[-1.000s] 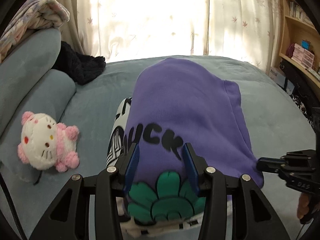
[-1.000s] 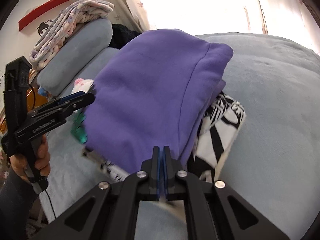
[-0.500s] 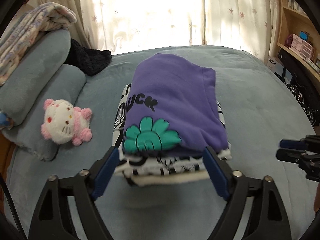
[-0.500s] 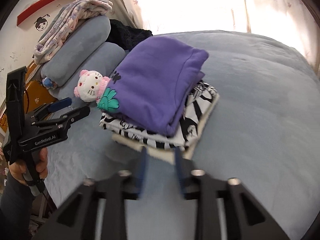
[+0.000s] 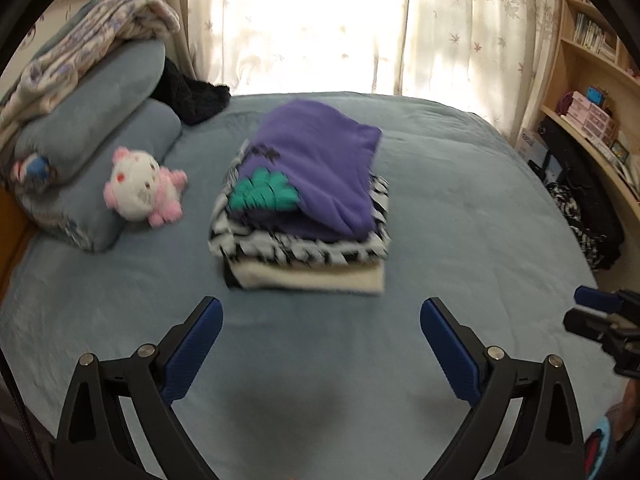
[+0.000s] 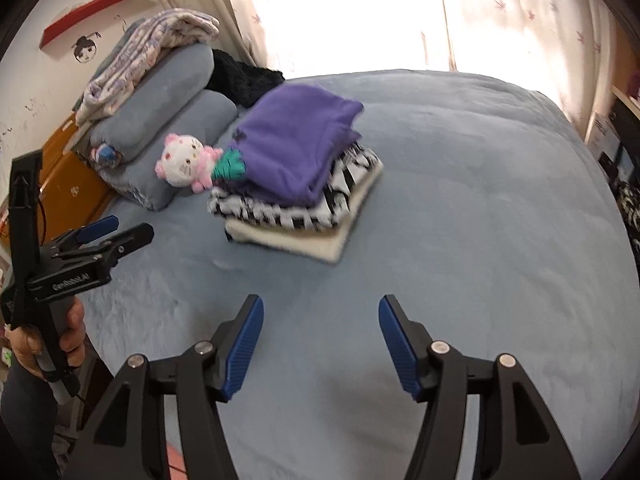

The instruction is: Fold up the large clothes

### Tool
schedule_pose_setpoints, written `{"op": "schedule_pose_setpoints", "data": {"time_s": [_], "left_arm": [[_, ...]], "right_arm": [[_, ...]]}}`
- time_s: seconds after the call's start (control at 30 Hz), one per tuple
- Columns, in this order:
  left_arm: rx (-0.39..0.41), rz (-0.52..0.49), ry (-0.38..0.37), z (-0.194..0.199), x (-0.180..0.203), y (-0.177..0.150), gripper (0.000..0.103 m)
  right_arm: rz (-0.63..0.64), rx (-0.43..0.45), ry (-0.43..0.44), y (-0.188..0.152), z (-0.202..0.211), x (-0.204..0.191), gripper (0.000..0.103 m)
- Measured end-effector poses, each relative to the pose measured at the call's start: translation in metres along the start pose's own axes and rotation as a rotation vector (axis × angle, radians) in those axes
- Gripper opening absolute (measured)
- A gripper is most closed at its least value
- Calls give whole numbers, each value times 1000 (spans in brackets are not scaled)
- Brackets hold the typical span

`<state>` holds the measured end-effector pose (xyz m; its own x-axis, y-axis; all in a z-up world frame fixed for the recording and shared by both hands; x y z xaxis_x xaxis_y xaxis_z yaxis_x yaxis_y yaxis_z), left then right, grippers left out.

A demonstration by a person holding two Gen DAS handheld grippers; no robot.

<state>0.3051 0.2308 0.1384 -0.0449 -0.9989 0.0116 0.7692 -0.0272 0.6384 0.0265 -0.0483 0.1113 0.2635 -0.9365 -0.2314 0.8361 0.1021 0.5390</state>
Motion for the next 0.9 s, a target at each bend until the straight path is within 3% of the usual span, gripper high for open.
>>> {"op": "schedule_pose_setpoints", "data": {"time_s": [0.13,0.3,0.4,0.53,0.7,0.9], "left_arm": [[-38,-12,-11,2,29,-45,102],[-28,-36,-29,2,73,-104,102],[-31,-59,-8,-1,97,-138,102],[-55,-59,5,-6,123,-175,102],[-59,-72,49,-7,144,-203,102],[-51,-42,31,5,151,-213,102]], "right_arm": [[2,-15,-34,-45,4,9,66],[-47,-22,-64,-103,-3,31,68],[-64,-18,-99,-132,-8,43,79],[-87,-11,-122,-168,-14,55,82],[-118,10,-133,-198,-8,61,83],[-130,35,-134,-214,2,61,83]]}}
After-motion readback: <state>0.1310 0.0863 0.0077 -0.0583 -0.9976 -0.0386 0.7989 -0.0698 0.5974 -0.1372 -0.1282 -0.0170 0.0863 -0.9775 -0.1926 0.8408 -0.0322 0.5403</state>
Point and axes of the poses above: each gripper's, at about its wrist camera, not at the fingertips, and z roughly against the way its jaws point, x to its right, y to its top, the point moved 2 cm from there along -z, roughly the way its jaws point, and after that the axes turned 3 degrees about -z, right-handed, at the moved point
